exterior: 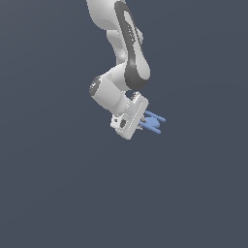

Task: Pick up the object and move it to a goal position.

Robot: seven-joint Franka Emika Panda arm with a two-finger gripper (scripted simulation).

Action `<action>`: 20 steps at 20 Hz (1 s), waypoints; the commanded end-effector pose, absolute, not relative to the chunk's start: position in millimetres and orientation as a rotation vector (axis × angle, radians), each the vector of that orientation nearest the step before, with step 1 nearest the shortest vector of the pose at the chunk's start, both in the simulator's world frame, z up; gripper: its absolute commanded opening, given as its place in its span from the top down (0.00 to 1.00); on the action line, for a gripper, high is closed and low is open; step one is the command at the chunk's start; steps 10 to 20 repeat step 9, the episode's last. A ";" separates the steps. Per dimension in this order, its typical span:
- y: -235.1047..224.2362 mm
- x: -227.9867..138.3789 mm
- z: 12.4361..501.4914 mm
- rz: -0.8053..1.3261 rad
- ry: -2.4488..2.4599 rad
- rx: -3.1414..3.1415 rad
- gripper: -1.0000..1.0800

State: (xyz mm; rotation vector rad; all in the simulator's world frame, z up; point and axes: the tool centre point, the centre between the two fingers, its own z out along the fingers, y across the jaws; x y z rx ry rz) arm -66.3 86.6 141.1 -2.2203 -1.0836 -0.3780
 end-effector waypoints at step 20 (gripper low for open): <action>94.0 -72.4 147.1 -0.382 -1.082 -2.218 1.00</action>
